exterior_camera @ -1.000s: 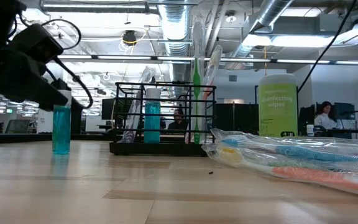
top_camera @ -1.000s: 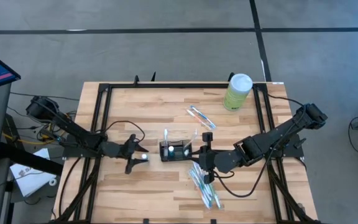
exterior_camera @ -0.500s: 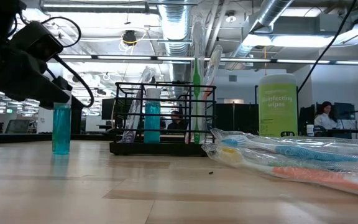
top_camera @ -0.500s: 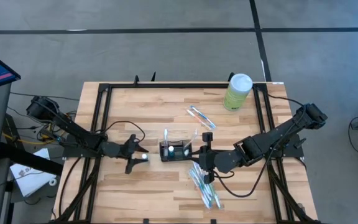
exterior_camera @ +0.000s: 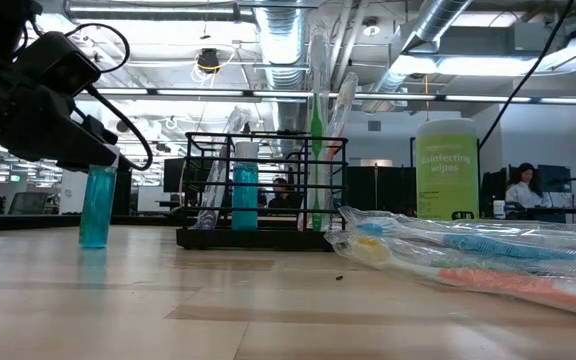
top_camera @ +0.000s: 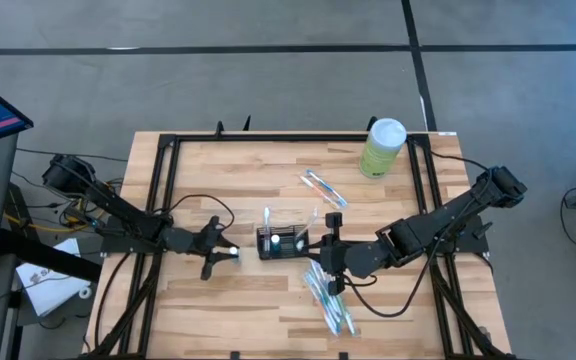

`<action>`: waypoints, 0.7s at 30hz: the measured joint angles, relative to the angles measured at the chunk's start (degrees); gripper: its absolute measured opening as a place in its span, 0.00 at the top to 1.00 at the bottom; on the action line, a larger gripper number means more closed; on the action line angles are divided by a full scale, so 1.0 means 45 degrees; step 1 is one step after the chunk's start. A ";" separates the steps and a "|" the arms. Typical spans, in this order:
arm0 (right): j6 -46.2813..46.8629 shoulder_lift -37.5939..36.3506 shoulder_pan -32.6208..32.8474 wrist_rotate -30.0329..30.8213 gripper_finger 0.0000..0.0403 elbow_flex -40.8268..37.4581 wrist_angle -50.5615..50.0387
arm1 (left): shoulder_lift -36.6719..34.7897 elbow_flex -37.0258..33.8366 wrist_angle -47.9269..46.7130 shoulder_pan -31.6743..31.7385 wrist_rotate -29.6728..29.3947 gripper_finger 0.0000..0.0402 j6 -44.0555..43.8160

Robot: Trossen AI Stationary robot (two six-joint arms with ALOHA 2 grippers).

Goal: Pick & Place toothbrushing station
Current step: Put the mouthwash bottle into the mesh

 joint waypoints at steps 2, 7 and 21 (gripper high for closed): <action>0.0000 0.0000 0.0000 0.0000 0.87 0.0000 0.0001 | 0.0000 0.0000 0.0000 -0.0003 0.0005 0.78 0.0002; 0.0000 0.0000 -0.0005 0.0000 0.87 0.0000 0.0000 | 0.0003 0.0000 0.0265 -0.0004 0.0037 0.78 0.0021; 0.0000 0.0000 -0.0024 0.0000 0.87 0.0000 -0.0003 | 0.0000 0.0999 0.1448 0.0001 0.0051 0.78 0.0006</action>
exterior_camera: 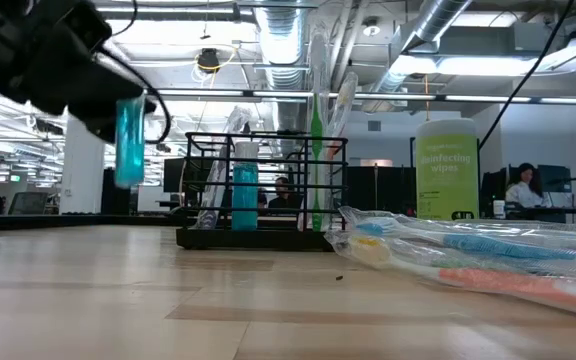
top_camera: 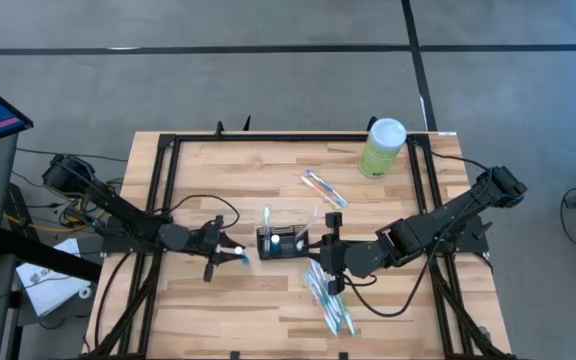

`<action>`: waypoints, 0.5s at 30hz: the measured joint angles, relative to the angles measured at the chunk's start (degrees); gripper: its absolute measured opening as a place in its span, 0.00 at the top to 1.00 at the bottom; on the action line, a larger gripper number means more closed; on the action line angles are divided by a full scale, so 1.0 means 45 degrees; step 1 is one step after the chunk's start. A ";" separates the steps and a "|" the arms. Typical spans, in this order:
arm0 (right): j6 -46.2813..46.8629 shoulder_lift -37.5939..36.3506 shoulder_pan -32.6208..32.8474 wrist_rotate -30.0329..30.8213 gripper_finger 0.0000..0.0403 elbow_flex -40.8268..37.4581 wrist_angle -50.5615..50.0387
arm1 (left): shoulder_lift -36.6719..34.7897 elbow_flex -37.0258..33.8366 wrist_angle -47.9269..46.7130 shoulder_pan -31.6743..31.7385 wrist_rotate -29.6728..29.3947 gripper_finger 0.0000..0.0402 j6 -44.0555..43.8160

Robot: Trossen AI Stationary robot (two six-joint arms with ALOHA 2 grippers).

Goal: Pick & Place toothbrushing station
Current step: Put the mouthwash bottle into the mesh

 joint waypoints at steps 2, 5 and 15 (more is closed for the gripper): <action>0.0000 0.0000 0.0000 0.0000 0.87 0.0000 0.0000 | 0.0000 0.0301 -0.0150 0.0000 0.0249 0.78 0.0029; 0.0000 0.0000 0.0000 0.0000 0.87 0.0000 0.0000 | 0.0000 0.0757 -0.0807 0.0000 0.0429 0.78 0.0000; -0.0001 0.0000 -0.0022 0.0000 0.87 0.0000 0.0000 | 0.0000 0.2294 -0.1666 0.0131 0.0755 0.78 -0.0032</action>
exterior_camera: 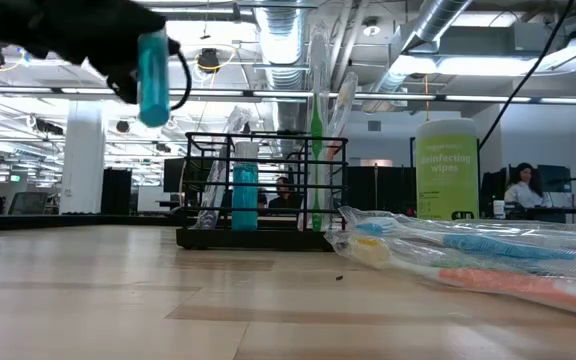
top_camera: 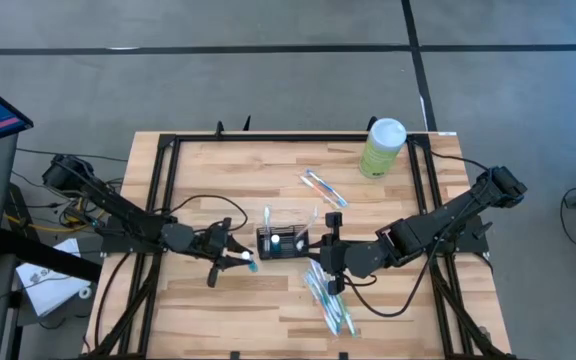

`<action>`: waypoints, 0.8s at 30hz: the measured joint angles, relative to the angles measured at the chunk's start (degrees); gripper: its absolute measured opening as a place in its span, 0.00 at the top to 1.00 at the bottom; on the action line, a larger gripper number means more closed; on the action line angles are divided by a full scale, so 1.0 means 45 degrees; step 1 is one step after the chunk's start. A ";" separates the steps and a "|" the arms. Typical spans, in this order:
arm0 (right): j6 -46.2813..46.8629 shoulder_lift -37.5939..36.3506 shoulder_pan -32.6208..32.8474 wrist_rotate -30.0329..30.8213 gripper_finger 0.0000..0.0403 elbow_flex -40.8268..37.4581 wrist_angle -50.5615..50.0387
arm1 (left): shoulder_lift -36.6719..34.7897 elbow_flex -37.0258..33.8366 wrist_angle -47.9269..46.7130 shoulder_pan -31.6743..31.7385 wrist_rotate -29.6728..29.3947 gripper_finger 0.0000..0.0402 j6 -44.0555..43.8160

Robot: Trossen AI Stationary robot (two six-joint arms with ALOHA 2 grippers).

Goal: Pick & Place toothbrushing station
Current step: Put the mouthwash bottle into the mesh

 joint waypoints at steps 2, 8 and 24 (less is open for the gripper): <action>-0.0002 0.0000 -0.0060 0.0000 0.87 0.0000 0.0000 | 0.0000 0.0321 -0.0411 0.0214 -0.0002 0.78 0.0011; 0.0001 0.0000 -0.0314 -0.0003 0.87 0.0000 0.0000 | 0.0005 0.0732 -0.0886 0.1081 0.0015 0.78 0.0328; 0.0093 0.0000 -0.0401 -0.0039 0.87 0.0000 0.0103 | 0.3435 0.3406 -0.0683 0.3160 0.2116 0.78 0.1420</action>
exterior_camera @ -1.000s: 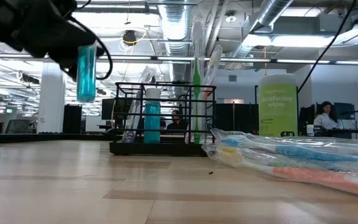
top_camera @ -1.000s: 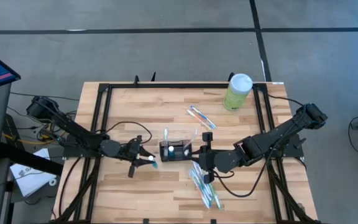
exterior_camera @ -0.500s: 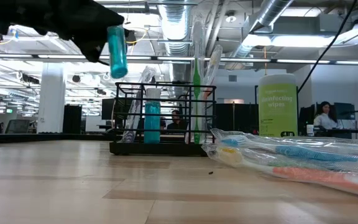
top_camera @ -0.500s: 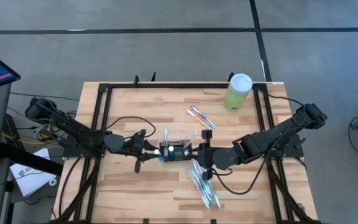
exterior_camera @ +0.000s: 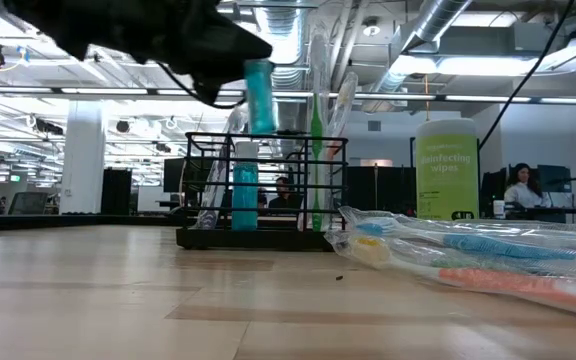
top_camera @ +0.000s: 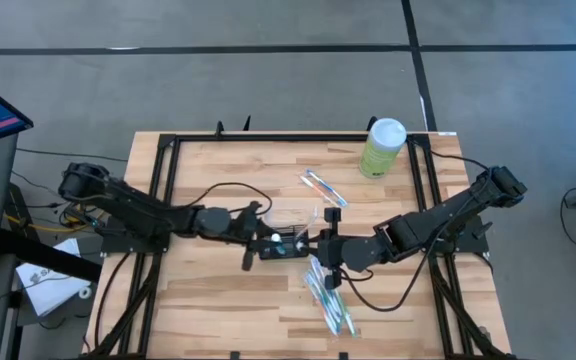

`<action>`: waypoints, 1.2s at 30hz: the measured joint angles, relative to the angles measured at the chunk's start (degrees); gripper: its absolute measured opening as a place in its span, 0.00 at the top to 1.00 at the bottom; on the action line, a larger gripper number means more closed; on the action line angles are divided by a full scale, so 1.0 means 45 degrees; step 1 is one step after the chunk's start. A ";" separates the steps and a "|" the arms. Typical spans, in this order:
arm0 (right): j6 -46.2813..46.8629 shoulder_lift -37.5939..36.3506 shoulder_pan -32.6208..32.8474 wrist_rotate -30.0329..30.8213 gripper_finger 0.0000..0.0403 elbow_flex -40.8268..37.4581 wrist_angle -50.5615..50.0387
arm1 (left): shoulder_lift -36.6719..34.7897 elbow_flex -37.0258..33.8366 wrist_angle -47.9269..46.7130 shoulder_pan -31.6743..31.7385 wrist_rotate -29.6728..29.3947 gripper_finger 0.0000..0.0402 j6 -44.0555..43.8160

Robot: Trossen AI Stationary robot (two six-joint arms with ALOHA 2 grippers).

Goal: Pick & Place toothbrushing station
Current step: Put the mouthwash bottle into the mesh

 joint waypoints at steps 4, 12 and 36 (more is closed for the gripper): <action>0.0005 0.0000 0.0029 0.0000 0.87 0.0000 -0.0089 | 0.0349 0.0427 0.0012 0.0392 0.0244 0.78 0.0181; 0.0005 0.0000 0.0029 0.0000 0.87 0.0000 -0.0103 | 0.0502 0.0429 -0.0006 0.0914 0.0237 0.78 0.0482; 0.0005 0.0000 0.0019 0.0000 0.87 0.0000 -0.0098 | 0.1756 0.0475 0.0265 0.1030 0.0671 0.78 0.0584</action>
